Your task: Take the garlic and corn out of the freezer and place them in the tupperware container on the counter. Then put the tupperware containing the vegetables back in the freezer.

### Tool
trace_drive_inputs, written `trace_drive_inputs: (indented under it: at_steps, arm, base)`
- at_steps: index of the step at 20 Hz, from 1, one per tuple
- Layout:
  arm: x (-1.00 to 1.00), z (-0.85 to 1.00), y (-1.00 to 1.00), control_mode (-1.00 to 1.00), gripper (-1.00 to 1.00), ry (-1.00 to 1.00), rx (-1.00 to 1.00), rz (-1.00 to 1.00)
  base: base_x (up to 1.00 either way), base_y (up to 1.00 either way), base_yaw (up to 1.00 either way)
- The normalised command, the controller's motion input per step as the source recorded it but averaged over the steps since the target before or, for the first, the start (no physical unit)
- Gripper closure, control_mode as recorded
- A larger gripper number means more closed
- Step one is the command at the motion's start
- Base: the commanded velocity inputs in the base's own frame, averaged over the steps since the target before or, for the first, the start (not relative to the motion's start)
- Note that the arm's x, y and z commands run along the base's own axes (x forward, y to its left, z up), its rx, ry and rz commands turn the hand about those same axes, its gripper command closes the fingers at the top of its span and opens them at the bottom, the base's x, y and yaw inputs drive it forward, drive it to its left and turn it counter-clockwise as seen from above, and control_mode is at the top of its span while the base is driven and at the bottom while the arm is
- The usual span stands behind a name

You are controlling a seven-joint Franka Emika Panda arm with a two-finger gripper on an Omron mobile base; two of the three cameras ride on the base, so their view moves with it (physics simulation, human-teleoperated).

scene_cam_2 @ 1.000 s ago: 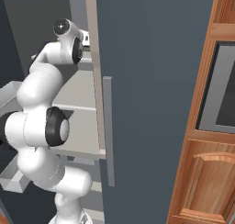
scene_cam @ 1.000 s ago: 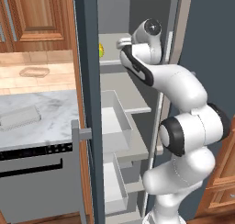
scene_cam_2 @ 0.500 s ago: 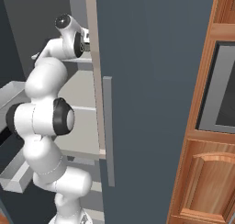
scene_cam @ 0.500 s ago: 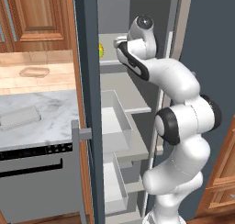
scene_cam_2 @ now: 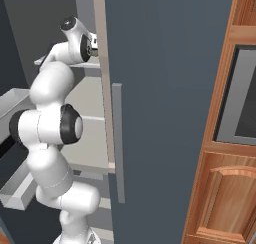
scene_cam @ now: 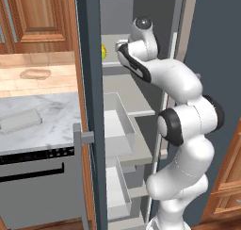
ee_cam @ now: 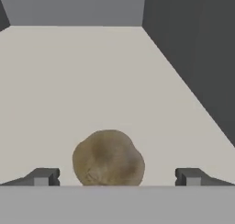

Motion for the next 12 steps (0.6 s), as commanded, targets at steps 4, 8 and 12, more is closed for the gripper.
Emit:
trace_drive_inputs:
  at_steps: [4, 8, 12]
  arm:
    - [0.38, -0.06, 0.0, -1.0, -1.0, 0.0, 0.0, 0.0]
    - [0.53, 0.0, 0.0, -1.0, -1.0, 0.0, 0.0, 0.0]
    - [0.17, -0.05, 0.0, -1.0, 1.0, 0.0, 0.0, 0.0]
  base:
    - [0.0, 0.0, 0.0]
    - [0.0, 0.0, 0.0]
    - [0.0, 0.0, 0.0]
